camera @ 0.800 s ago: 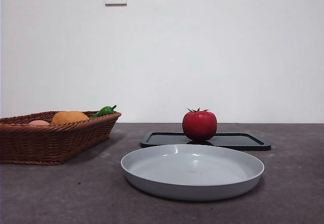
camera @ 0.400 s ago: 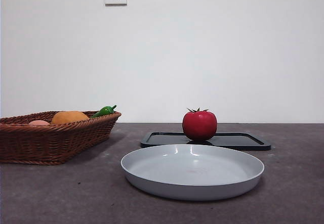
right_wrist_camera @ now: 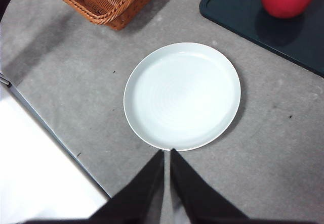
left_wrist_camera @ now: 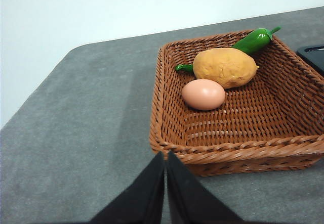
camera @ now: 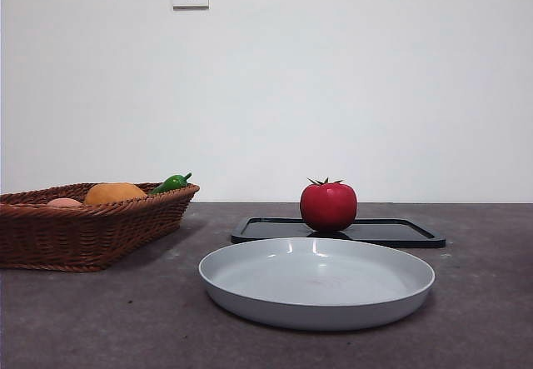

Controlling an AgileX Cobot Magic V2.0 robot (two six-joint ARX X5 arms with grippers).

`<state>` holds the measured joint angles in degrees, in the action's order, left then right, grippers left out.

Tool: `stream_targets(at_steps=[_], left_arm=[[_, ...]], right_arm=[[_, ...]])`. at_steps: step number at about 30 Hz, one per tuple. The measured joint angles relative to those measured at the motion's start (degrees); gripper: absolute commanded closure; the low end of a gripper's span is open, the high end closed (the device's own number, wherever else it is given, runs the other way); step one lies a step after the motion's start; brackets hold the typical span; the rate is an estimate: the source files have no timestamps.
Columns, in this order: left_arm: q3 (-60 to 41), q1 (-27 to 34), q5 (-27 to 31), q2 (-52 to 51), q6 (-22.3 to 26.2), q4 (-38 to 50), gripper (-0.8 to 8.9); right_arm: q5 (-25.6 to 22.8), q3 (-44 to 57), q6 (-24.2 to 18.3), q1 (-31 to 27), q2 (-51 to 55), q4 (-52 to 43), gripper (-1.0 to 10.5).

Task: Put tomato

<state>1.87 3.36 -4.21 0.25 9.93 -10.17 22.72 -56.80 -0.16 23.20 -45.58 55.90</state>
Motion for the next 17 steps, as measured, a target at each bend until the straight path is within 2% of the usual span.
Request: stream_targets(at_steps=[6,12,17], left_arm=[[0.00,0.00,0.00,0.00,0.00,0.00,8.06],[0.00,0.00,-0.02,0.00,0.00,0.00,8.06],[0.00,0.00,-0.02,0.00,0.00,0.00,8.06]], right_arm=[[-0.44,0.13,-1.79,-3.08,1.51,-2.69,9.4],[-0.44,5.20,-1.99,-12.79,9.64,-17.53,9.4],[-2.47,16.09,-1.99,-20.46,18.71,-30.45,9.4]])
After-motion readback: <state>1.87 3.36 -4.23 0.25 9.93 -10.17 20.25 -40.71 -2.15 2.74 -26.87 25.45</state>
